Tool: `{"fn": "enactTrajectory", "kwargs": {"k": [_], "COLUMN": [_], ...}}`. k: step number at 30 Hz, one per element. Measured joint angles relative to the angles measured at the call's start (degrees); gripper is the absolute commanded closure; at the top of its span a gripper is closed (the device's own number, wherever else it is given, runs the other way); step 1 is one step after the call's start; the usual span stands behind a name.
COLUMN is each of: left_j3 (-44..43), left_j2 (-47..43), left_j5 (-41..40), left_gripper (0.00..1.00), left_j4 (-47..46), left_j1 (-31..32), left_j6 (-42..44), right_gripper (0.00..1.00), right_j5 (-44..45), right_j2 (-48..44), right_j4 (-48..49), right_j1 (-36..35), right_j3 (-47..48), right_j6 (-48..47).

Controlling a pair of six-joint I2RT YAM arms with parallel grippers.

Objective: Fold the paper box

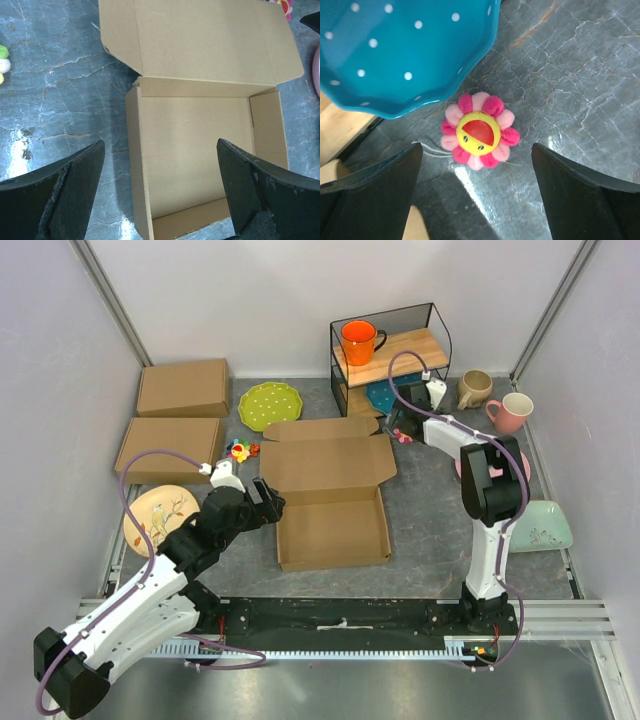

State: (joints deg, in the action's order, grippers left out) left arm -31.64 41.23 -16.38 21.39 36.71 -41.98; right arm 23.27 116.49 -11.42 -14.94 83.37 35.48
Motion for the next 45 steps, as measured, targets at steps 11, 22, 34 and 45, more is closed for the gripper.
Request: {"fn": "enactTrajectory", "kwargs": {"k": [11,22,34,45], "left_j3": [1.11,1.11,1.14,2.03], "left_j2": [0.09,1.29,2.23,-0.72], "left_j5": [0.00,0.00,0.20,0.61], "left_gripper": [0.00,0.01,0.00,0.00], "left_j4": [0.07,0.02,-0.02,-0.02], "left_j1": [0.00,0.00,-0.02,-0.11], "left_j6": [0.02,0.02,0.02,-0.02], "right_gripper": [0.02,0.12,0.29,0.30], "right_j5": [1.64,3.87,4.96,3.43], "right_j2": [7.41,10.69,7.63,-6.03], "right_j4": [-0.66,-0.46,4.11,2.14], "right_j1": [0.00,-0.20,-0.15,-0.22], "right_j3": [5.97,7.80,1.42,-11.41], "right_j6": [-3.45,-5.25,-5.51,-3.04]}}
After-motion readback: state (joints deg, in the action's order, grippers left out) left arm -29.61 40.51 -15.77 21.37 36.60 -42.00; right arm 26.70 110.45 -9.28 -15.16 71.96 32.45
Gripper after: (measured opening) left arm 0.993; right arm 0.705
